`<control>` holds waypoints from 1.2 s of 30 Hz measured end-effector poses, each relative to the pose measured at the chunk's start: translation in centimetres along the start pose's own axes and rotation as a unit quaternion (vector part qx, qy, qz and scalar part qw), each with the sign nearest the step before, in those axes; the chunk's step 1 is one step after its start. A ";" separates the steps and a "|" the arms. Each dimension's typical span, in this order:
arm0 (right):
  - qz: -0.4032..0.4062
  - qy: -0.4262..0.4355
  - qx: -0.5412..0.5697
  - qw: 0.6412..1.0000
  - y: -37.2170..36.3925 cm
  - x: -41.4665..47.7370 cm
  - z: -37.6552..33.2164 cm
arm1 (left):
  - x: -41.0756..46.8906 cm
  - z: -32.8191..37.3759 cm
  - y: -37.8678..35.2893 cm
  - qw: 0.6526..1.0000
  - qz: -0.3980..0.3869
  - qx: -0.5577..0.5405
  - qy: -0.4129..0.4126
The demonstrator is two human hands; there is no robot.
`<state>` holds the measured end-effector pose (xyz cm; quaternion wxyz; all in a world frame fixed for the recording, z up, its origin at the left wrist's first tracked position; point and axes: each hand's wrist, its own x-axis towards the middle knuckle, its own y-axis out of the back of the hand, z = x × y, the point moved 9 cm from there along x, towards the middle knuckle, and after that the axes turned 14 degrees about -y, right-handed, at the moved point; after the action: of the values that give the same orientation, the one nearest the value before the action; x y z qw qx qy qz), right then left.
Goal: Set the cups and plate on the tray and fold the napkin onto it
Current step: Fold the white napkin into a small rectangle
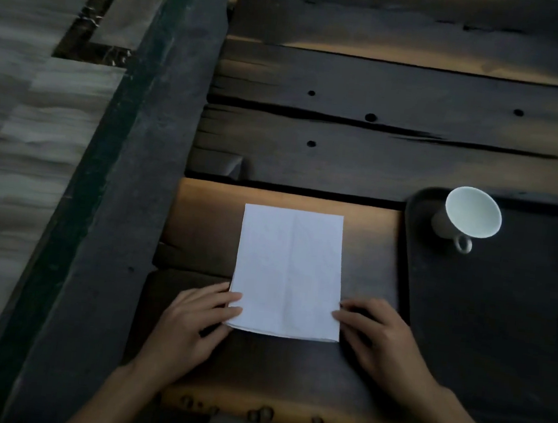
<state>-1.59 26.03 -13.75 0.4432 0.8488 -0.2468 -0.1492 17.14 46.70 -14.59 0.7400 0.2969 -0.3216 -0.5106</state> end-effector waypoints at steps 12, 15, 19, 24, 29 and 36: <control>-0.001 0.004 0.006 1.000 -2.1 -2.4 1.2 | -1.5 0.6 -1.8 0.989 0.012 0.117 -0.090; 0.011 0.006 0.002 1.000 -2.2 -2.5 0.9 | -1.7 0.8 -2.4 0.986 0.010 0.131 -0.099; 0.036 0.038 -0.011 0.999 -1.7 -3.1 0.4 | -2.1 0.7 -2.7 0.985 0.009 0.142 -0.100; 0.060 0.027 -0.036 0.997 -1.7 -3.6 -0.1 | -2.6 0.7 -3.4 0.987 0.019 0.145 -0.067; 0.105 -0.009 -0.070 0.992 -2.7 -5.5 -0.2 | -3.8 0.5 -5.1 0.981 -0.055 0.185 -0.026; 0.129 -0.094 -0.121 0.980 -3.9 -6.4 -0.9 | -3.9 0.7 -5.4 0.971 -0.103 0.218 0.008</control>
<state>-5.40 32.10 -16.20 0.5333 0.7316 -0.3752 -0.1988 12.50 48.64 -18.98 0.6037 0.4865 -0.3867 -0.4993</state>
